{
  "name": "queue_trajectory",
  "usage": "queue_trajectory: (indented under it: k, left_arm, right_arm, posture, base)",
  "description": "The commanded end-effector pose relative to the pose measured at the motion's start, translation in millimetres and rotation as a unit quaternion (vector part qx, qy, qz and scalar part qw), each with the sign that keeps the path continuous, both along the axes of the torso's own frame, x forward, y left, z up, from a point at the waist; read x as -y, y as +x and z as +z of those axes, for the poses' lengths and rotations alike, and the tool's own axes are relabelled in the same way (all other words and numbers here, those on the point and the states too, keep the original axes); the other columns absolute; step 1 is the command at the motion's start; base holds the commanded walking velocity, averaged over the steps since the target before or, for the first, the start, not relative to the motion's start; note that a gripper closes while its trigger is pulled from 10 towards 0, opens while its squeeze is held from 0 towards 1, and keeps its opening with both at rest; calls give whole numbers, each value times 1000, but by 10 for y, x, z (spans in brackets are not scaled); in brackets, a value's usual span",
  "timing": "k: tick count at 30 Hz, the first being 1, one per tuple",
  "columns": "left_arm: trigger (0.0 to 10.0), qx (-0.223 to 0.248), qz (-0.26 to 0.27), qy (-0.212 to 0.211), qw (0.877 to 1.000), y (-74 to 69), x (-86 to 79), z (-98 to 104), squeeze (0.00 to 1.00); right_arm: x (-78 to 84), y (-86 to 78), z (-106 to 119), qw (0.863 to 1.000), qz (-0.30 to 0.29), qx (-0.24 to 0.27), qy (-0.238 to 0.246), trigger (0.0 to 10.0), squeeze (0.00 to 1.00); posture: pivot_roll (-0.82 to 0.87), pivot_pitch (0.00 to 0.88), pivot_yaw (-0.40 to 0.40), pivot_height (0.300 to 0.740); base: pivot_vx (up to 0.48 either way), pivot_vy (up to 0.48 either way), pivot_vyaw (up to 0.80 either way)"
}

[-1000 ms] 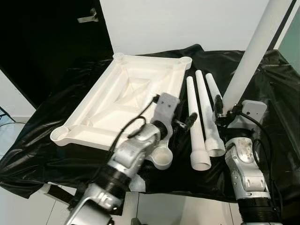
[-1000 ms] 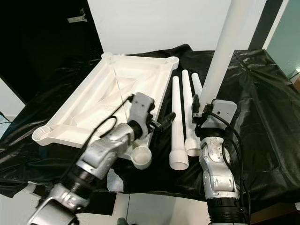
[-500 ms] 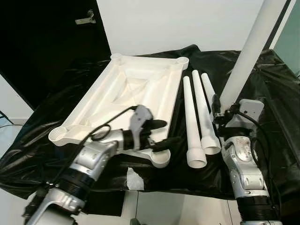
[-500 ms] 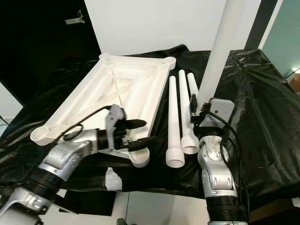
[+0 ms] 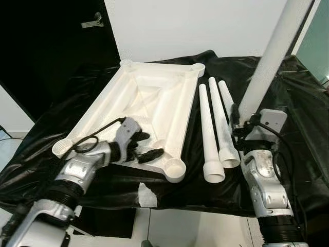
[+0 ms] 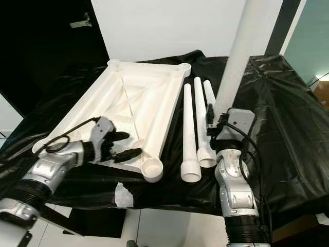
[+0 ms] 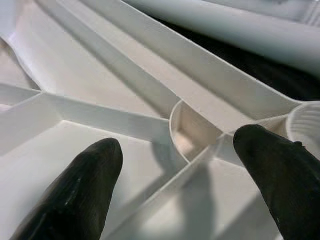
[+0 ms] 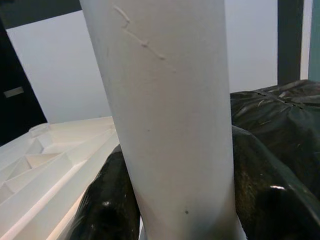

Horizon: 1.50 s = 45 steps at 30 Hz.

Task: Building children table

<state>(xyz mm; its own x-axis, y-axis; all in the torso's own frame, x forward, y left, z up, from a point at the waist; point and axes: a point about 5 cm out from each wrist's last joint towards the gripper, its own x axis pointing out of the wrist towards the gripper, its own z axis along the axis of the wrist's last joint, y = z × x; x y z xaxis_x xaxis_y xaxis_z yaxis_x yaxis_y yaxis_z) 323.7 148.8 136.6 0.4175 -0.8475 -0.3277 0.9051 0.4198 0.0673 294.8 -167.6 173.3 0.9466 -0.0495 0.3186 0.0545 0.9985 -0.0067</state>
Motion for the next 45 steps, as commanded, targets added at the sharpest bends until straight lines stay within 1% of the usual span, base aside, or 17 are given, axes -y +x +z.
queue_trajectory:
  k: [1,6,9,13,14,15,17,21,23,25,27,35,39,41,42,44,45]
  left_arm:
    - [10000,-51,-169,13,984,-147,-35,25,0]
    - [10000,-53,-172,11,984,-145,-90,59,31]
    - [10000,-71,-217,-57,972,-272,-148,207,51]
    - [10000,-77,-235,-84,965,-327,-164,250,59]
    - [10000,-84,-250,-100,959,-379,-184,271,133]
    - [10000,-84,-250,-100,959,-379,-184,271,133]
    - [10000,-97,-272,-93,953,-479,-275,262,255]
    - [10000,-99,-275,-89,952,-491,-286,259,239]
    - [10000,-80,-245,-43,965,-422,-244,92,220]
    - [10000,-80,-245,-43,965,-422,-244,92,220]
    - [10000,-49,-207,-10,977,-316,-169,-23,224]
    - [10000,-5,-134,34,990,-97,-91,-84,227]
    - [10000,0,-119,28,992,-59,-82,-61,224]
    - [10000,6,-95,64,993,12,-127,-101,220]
    - [10000,6,-95,64,993,12,-127,-101,220]
    - [10000,-11,-109,130,985,-21,-245,-228,220]
    - [10000,-11,-109,130,985,-21,-245,-228,220]
  right_arm:
    - [1,-6,17,1000,-1,4,4,10000,0]
    - [5,-11,16,1000,-2,4,4,10000,0]
    - [10,-33,-5,1000,-6,1,5,10000,0]
    - [12,-38,-11,1000,-7,0,5,10000,0]
    - [13,-40,-15,1000,-8,-1,5,10000,0]
    - [13,-40,-15,1000,-8,-1,5,10000,0]
    - [14,-24,-15,1000,-7,-1,5,10000,0]
    - [12,-20,-15,1000,-6,-1,5,10000,0]
    - [-16,-5,-11,1000,-2,-1,7,10000,0]
    - [-16,-5,-11,1000,-2,-1,7,10000,0]
    - [-26,1,-5,1000,0,0,8,10000,0]
    - [15,-15,5,1000,-3,2,4,10000,0]
    - [20,-18,5,1000,-4,2,4,10000,0]
    - [19,-24,6,1000,-4,2,3,10000,0]
    - [19,-24,6,1000,-4,2,3,10000,0]
    - [14,-23,7,1000,-3,2,3,10000,0]
    - [14,-23,7,1000,-3,2,3,10000,0]
  posture:
    - [-113,21,70,740]
    - [-115,23,71,740]
    - [-120,27,75,740]
    - [-120,27,75,740]
    - [-119,27,74,740]
    - [-119,27,74,740]
    - [-105,26,72,740]
    - [-105,26,72,740]
    - [-98,24,71,740]
    - [-98,24,71,740]
    - [-105,21,68,740]
    - [-122,19,66,740]
    - [-125,19,65,740]
    - [-126,18,63,740]
    - [-126,18,63,740]
    - [-126,14,60,740]
    - [-126,14,60,740]
  base:
    - [0,0,0]
    - [0,0,0]
    - [0,0,0]
    - [0,0,0]
    - [0,0,0]
    - [0,0,0]
    - [0,0,0]
    - [0,0,0]
    - [0,0,0]
    - [0,0,0]
    - [0,0,0]
    - [0,0,0]
    - [0,0,0]
    - [0,0,0]
    - [0,0,0]
    - [0,0,0]
    - [0,0,0]
